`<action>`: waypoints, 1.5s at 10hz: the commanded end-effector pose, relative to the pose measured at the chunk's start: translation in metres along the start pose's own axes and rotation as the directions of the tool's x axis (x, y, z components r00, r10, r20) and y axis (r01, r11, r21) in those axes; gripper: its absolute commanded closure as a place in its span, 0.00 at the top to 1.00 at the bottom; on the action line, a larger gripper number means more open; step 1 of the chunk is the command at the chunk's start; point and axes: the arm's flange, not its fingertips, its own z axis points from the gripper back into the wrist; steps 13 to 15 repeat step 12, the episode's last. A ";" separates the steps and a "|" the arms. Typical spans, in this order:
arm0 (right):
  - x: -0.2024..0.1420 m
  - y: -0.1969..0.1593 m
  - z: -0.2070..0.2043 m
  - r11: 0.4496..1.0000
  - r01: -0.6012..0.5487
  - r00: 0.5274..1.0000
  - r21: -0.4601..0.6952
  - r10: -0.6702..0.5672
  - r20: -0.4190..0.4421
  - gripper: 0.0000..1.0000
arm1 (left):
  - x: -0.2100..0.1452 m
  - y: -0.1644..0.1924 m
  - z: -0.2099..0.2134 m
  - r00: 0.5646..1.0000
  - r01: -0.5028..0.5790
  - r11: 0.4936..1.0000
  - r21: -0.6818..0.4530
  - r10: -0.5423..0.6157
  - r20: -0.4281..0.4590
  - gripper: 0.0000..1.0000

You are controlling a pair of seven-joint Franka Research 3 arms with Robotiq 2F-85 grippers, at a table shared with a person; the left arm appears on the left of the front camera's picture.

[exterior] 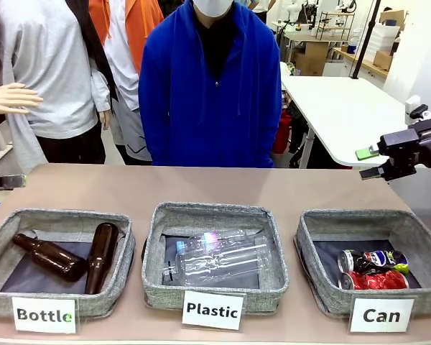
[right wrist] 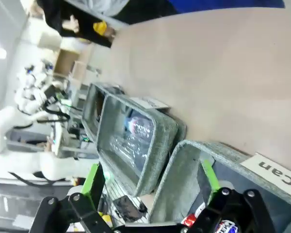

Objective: Sort the can waste into the basket.
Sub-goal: Pick up the can waste from the table and place it in the right Fabric basket.

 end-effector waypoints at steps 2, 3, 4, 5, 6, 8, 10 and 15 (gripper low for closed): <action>-0.002 0.013 0.003 0.994 -0.101 0.993 -0.033 0.099 -0.063 1.00 | 0.001 -0.003 -0.002 1.000 -0.004 1.000 0.008 0.004 -0.002 1.00; -0.002 0.013 0.003 0.994 -0.101 0.993 -0.033 0.099 -0.063 1.00 | 0.001 -0.003 -0.002 1.000 -0.004 1.000 0.008 0.004 -0.002 1.00; -0.002 0.013 0.003 0.994 -0.101 0.993 -0.033 0.099 -0.063 1.00 | 0.001 -0.003 -0.002 1.000 -0.004 1.000 0.008 0.004 -0.002 1.00; -0.002 0.013 0.003 0.994 -0.101 0.993 -0.033 0.099 -0.063 1.00 | 0.001 -0.003 -0.002 1.000 -0.004 1.000 0.008 0.004 -0.002 1.00; -0.002 0.013 0.003 0.994 -0.101 0.993 -0.033 0.099 -0.063 1.00 | 0.001 -0.003 -0.002 1.000 -0.004 1.000 0.008 0.004 -0.002 1.00; -0.002 0.013 0.003 0.994 -0.101 0.993 -0.033 0.099 -0.063 1.00 | 0.001 -0.003 -0.002 1.000 -0.004 1.000 0.008 0.004 -0.002 1.00; -0.002 0.013 0.003 0.994 -0.101 0.993 -0.033 0.099 -0.063 1.00 | 0.001 -0.003 -0.002 1.000 -0.004 1.000 0.008 0.004 -0.002 1.00; -0.002 0.013 0.003 0.994 -0.101 0.993 -0.033 0.099 -0.063 1.00 | 0.001 -0.003 -0.002 1.000 -0.004 1.000 0.008 0.004 -0.002 1.00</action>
